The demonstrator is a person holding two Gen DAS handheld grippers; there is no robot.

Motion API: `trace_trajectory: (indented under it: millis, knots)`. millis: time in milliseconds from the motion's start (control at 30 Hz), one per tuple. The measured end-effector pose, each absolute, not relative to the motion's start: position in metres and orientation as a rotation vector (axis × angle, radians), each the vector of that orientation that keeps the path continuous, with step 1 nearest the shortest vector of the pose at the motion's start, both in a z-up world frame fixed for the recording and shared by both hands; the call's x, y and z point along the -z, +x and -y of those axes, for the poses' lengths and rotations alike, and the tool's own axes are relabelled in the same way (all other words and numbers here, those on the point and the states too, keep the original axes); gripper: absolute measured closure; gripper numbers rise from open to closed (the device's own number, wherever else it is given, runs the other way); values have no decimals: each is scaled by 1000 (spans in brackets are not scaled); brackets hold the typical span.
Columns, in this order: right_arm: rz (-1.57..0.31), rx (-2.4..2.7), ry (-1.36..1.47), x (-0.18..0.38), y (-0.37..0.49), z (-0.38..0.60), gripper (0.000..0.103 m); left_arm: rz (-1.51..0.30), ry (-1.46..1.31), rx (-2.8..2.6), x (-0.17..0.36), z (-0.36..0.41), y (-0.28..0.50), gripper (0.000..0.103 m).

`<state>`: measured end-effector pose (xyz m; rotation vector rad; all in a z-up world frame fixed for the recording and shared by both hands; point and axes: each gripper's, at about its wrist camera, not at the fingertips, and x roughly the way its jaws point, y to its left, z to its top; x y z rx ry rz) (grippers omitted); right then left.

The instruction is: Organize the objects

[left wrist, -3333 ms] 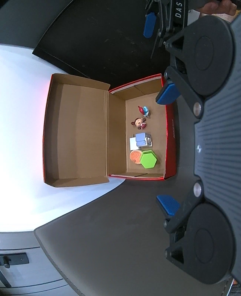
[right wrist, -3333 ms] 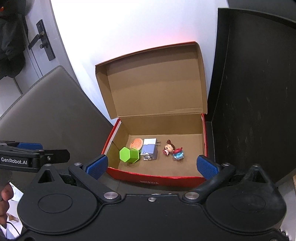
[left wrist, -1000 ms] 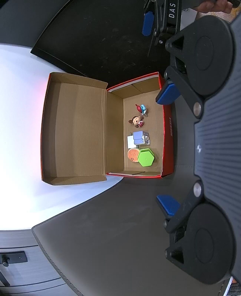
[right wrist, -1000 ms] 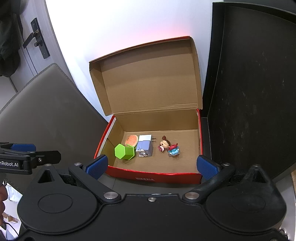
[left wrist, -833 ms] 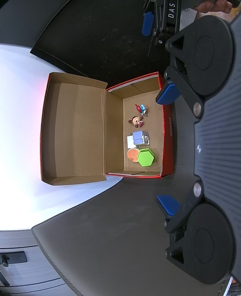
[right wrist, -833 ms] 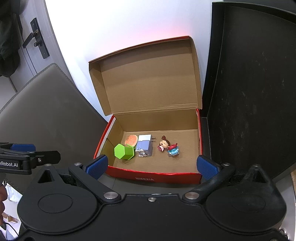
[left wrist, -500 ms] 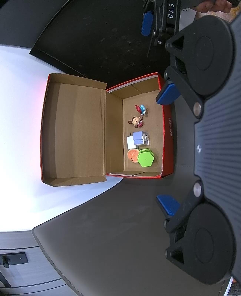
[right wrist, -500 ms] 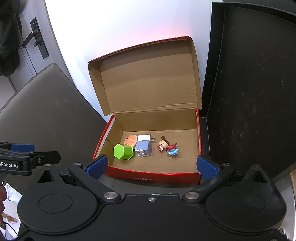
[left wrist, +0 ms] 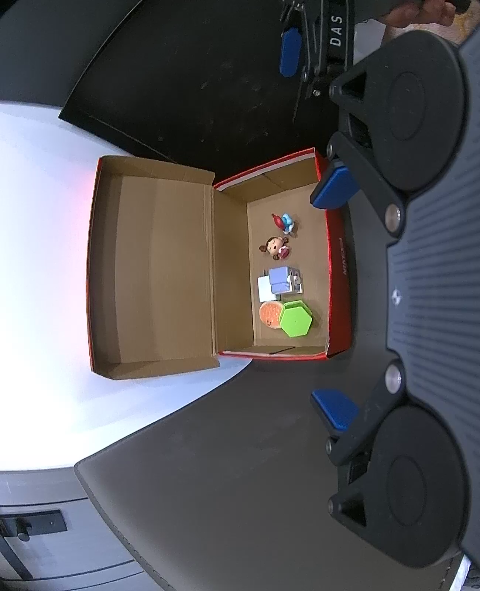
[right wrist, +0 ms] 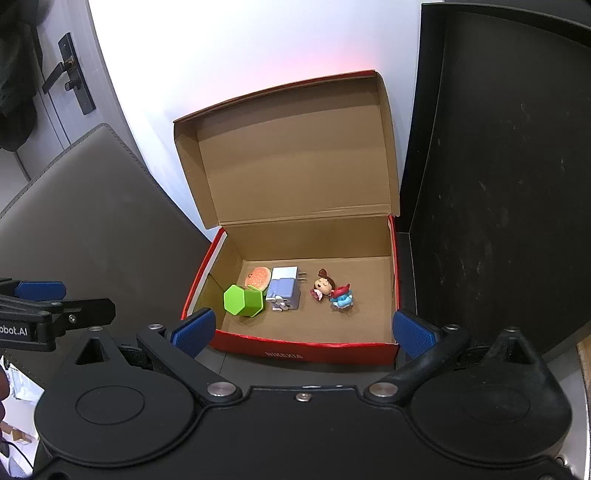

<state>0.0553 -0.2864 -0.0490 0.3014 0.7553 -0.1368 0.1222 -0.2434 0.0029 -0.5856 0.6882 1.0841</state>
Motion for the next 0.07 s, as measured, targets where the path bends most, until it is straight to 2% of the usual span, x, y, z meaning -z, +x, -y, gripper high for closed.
trace_trajectory:
  millis: [67]
  knots:
    - [-758, 137, 301, 49, 56, 286, 0, -691, -585, -1078, -3, 243, 123, 0]
